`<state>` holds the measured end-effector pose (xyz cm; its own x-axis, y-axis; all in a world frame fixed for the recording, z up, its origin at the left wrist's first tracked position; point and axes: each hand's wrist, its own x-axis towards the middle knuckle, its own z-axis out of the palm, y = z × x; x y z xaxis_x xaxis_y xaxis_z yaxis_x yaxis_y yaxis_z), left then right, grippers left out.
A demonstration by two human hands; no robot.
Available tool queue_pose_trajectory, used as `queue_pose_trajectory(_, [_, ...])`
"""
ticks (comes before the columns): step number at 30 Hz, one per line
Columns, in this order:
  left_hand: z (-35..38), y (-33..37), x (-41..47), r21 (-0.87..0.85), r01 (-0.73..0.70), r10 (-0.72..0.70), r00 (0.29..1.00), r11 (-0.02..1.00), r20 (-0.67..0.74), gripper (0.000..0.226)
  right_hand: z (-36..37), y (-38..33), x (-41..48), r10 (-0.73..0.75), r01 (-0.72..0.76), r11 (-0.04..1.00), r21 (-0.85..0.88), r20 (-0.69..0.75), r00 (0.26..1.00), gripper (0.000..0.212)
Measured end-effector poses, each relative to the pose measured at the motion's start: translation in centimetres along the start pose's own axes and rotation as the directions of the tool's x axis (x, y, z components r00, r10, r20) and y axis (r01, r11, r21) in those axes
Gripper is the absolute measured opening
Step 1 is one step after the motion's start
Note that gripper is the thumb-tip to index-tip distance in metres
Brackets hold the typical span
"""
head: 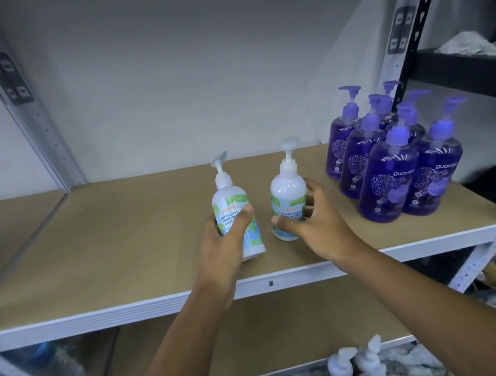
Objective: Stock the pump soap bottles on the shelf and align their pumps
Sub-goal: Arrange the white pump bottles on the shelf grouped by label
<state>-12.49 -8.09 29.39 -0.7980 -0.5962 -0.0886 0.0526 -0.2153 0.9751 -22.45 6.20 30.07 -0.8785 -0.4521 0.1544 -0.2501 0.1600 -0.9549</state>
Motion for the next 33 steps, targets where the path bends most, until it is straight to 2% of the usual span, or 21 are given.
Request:
queue_pose_trajectory(2, [0.0,-0.1,0.1,-0.009,0.016,-0.016,1.000,1.000,-0.007,0.069,0.1,0.5,-0.2,-0.004,0.003,0.998,-0.067,-0.015,1.000,0.097])
queue_pose_trajectory(3, [0.0,-0.1,0.2,-0.012,0.019,-0.019,1.000,1.000,-0.008,0.069,0.2,0.7,-0.2,-0.015,0.011,0.992,-0.123,-0.031,0.999,0.098])
queue_pose_trajectory(7, [0.0,-0.4,0.3,0.000,0.019,-0.019,1.000,1.000,-0.010,0.069,0.6,1.2,0.7,-0.034,0.006,0.966,-0.259,-0.103,0.994,0.072])
queue_pose_trajectory(14, [0.1,-0.7,0.5,-0.001,0.018,-0.018,1.000,1.000,-0.026,0.057,1.6,1.5,5.9,-0.023,-0.006,0.960,-0.279,-0.100,0.995,0.059])
queue_pose_trajectory(19, [0.2,-0.5,0.5,-0.001,0.021,-0.021,0.999,1.000,-0.027,0.067,2.2,1.9,9.5,-0.025,-0.002,0.958,-0.288,-0.088,0.996,0.051])
queue_pose_trajectory(33, [0.1,-0.6,0.6,-0.001,0.021,-0.021,0.999,1.000,-0.032,0.056,3.1,2.6,13.6,-0.016,-0.027,0.914,-0.405,-0.102,0.995,0.050])
